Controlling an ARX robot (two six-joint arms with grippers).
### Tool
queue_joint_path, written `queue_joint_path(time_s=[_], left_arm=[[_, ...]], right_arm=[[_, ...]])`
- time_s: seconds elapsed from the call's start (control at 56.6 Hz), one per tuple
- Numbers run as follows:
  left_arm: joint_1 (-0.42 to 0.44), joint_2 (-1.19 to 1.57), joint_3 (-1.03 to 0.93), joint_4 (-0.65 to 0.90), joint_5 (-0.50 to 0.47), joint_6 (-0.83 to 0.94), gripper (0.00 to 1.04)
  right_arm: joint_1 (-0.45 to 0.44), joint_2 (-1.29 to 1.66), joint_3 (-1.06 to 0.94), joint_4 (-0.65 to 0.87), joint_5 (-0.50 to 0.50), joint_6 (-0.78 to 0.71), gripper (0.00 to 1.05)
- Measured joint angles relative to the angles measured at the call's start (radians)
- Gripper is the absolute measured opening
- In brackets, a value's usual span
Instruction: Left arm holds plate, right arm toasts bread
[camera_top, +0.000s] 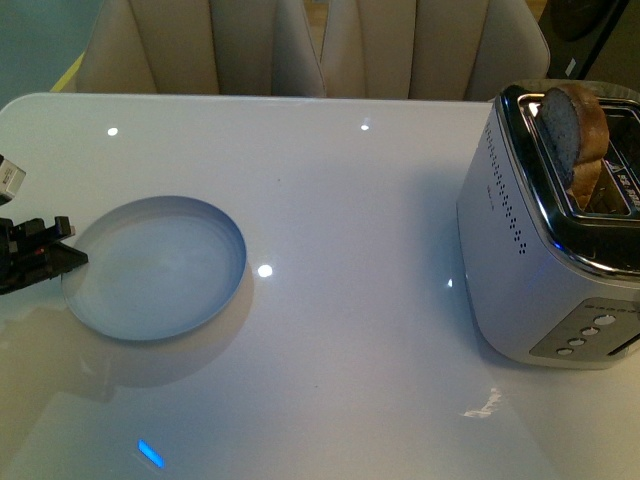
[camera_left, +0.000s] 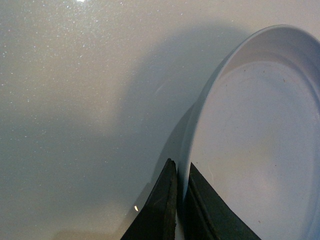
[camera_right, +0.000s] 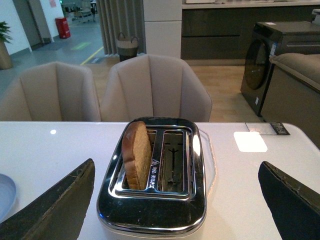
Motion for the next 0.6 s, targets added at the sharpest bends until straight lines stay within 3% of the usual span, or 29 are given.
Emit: queue_joint_path(time_s=[0.6], left_arm=[[-0.010,0.023,0.011,-0.007,-0.036,0.008,0.03]], right_arm=[[0.000,0.000,0.000,0.000,0.000,0.000,0.96]])
